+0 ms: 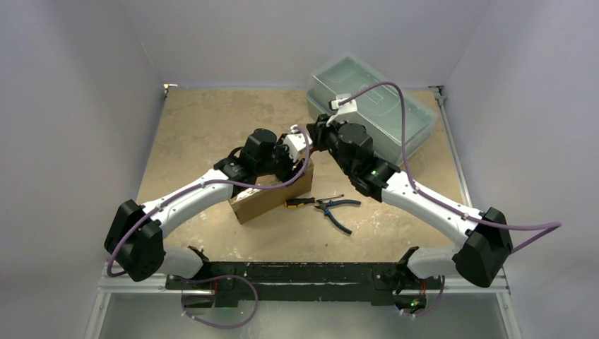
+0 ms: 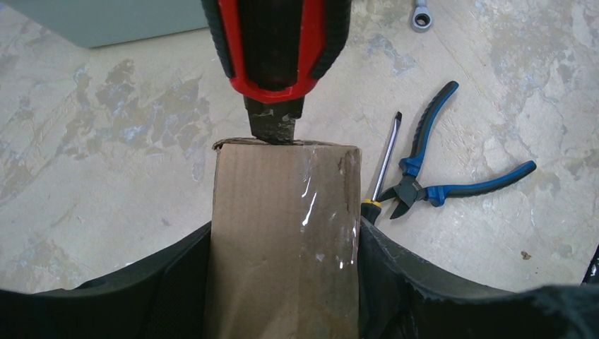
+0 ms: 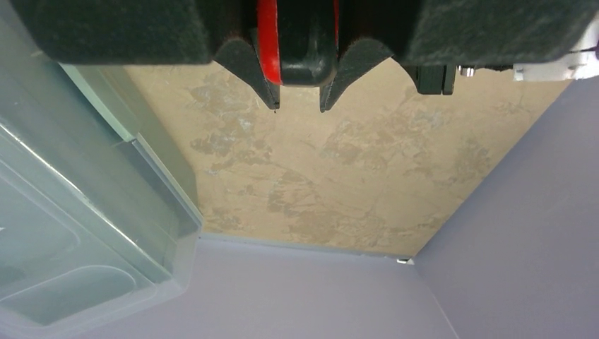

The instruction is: Unpack the express box

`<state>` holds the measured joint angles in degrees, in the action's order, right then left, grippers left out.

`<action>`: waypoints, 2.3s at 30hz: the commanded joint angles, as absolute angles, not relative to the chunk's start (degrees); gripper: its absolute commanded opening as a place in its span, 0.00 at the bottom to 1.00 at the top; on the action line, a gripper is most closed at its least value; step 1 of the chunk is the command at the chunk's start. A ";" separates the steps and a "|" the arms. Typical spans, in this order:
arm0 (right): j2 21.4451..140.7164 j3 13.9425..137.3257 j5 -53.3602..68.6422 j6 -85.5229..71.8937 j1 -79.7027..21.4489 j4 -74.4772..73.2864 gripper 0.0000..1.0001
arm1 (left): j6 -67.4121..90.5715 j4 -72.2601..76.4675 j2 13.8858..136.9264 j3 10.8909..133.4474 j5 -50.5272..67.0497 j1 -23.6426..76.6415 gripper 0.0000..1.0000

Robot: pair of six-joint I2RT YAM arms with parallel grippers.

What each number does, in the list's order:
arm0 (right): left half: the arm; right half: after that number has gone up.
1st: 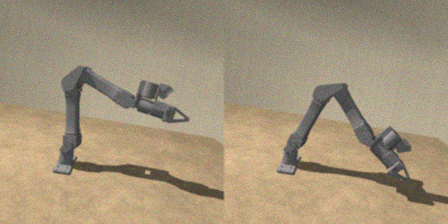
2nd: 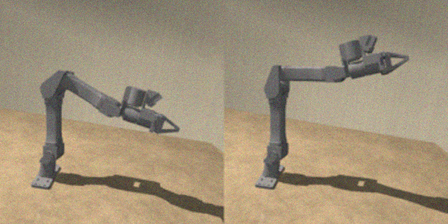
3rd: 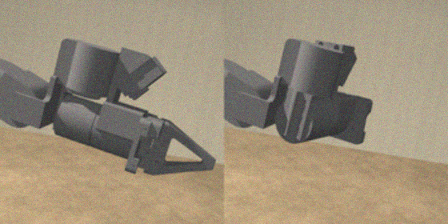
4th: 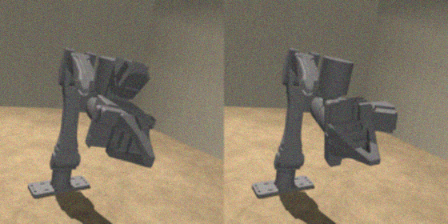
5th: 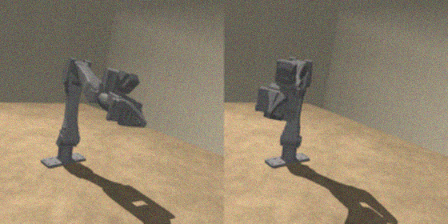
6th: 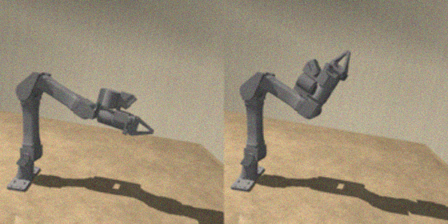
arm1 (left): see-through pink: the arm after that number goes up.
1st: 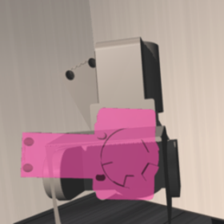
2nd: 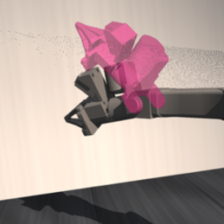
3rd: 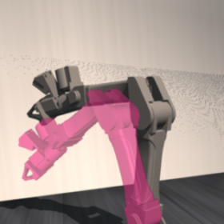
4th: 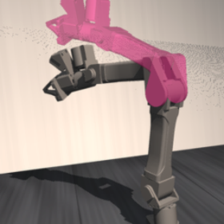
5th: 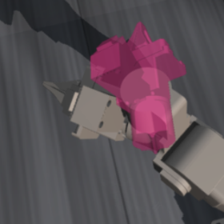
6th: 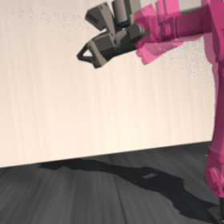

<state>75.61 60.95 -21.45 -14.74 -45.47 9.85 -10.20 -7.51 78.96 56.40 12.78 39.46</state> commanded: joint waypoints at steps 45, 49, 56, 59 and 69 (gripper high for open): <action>67.46 54.21 -33.85 -15.56 -54.93 13.82 0.00 | -9.34 -7.44 80.72 58.44 9.49 39.25 0.47; 67.59 59.32 -36.74 -16.28 -54.93 12.83 0.00 | -9.67 -8.01 81.10 58.60 9.78 39.30 0.47; 66.94 65.33 -38.88 -18.36 -54.85 11.01 0.00 | -9.79 -8.60 81.21 58.96 9.66 39.34 0.47; 65.90 65.72 -41.08 -18.72 -54.84 9.96 0.00 | -9.81 -9.04 81.14 59.18 9.82 39.34 0.48; 57.80 56.65 -45.62 -19.92 -52.22 2.61 0.00 | -6.25 -11.21 81.91 61.34 6.45 38.62 0.52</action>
